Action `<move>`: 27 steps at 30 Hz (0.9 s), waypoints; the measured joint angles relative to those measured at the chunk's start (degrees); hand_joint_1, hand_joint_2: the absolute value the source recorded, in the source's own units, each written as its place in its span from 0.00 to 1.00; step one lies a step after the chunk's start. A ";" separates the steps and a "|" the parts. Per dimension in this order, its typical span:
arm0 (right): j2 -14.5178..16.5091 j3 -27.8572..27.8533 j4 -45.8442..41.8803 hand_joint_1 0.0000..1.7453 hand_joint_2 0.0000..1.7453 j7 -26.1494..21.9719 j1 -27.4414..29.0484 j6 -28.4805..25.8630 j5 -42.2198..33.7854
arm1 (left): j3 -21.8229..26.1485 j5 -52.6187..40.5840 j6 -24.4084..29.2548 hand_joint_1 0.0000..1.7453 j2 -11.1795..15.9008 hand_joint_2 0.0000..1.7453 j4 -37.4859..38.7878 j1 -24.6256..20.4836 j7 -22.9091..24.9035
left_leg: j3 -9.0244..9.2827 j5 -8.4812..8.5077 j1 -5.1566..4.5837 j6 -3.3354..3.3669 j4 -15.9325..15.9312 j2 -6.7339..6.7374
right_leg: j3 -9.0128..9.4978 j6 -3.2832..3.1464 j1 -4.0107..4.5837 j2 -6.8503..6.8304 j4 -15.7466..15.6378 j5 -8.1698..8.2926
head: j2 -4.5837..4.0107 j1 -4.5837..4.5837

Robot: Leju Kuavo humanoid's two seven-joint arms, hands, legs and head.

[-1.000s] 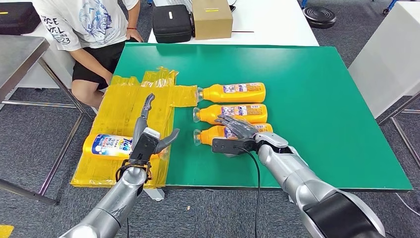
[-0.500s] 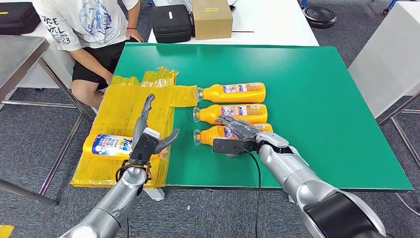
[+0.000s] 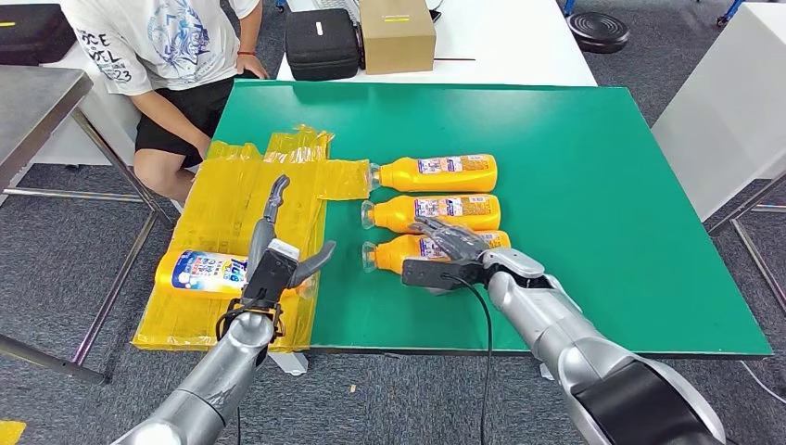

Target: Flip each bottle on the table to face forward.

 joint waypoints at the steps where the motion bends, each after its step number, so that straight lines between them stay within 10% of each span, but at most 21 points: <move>1: -0.16 0.00 -0.01 0.00 1.00 0.13 0.20 -0.02 0.02 | 0.01 -0.08 0.00 0.00 0.02 1.00 -0.07 0.06 0.03 | 0.00 0.00 0.00 0.00 0.00 0.00 | 0.00 0.00 0.00 0.00 0.00 0.00 | 0.00 0.00; 27: -6.55 -0.76 -1.06 0.00 1.00 1.08 3.16 -1.08 0.19 | 0.03 0.31 -0.95 0.00 0.07 1.00 -0.39 0.33 0.60 | 0.21 0.00 -0.01 0.05 0.00 -0.04 | 0.23 0.00 -0.01 -0.06 -0.04 0.00 | 0.00 0.00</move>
